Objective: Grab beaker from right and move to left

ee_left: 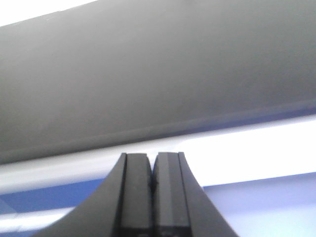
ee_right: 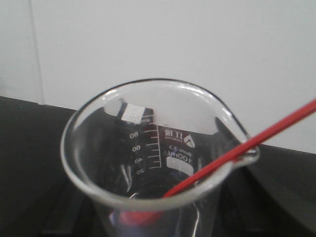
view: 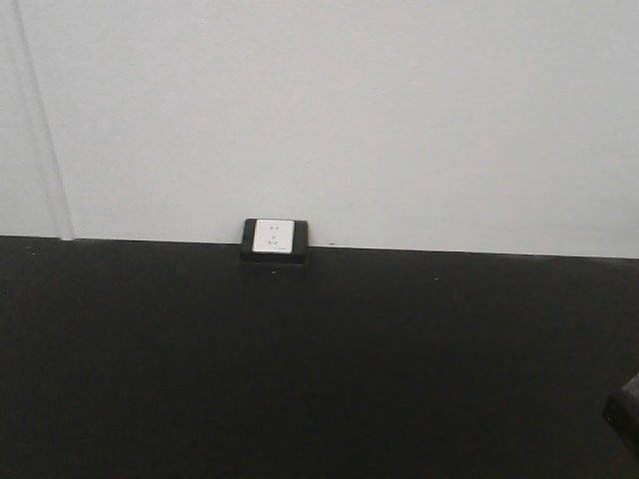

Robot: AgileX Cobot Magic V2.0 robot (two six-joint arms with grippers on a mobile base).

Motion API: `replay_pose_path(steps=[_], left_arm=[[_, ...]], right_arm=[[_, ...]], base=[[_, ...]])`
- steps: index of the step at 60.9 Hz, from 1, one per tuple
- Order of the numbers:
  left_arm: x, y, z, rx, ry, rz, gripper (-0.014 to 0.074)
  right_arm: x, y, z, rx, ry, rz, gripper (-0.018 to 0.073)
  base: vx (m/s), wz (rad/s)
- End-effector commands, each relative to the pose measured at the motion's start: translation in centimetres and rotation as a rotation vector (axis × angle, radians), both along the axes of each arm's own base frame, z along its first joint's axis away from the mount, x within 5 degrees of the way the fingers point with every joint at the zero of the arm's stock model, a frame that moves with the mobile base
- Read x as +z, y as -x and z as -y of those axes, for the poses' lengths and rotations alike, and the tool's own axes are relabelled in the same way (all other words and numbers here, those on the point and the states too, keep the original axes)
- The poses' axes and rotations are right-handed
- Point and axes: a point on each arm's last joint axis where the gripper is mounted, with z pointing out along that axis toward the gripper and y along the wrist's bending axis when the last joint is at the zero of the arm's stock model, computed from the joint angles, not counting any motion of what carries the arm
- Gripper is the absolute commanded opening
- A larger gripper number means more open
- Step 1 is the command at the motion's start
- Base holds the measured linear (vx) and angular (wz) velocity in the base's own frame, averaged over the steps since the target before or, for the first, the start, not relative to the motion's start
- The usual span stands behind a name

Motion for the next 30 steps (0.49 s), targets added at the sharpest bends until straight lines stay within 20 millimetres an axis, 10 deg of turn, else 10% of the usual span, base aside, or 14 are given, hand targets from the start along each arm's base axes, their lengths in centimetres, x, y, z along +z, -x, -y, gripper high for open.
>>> replay_pose_path(steps=[1,30], left_arm=[[0.08,-0.21,0.09,-0.011,0.003,0.064,-0.0006],[0.08,-0.21,0.09,-0.011,0.003,0.064,-0.0006]], right_arm=[[1.17,0.11,-0.17,0.022,-0.02,0.041,-0.0003],[1.17,0.11,-0.17,0.022,-0.018,0.042,-0.0003]], base=[[-0.17,0.48],[-0.15,0.56]])
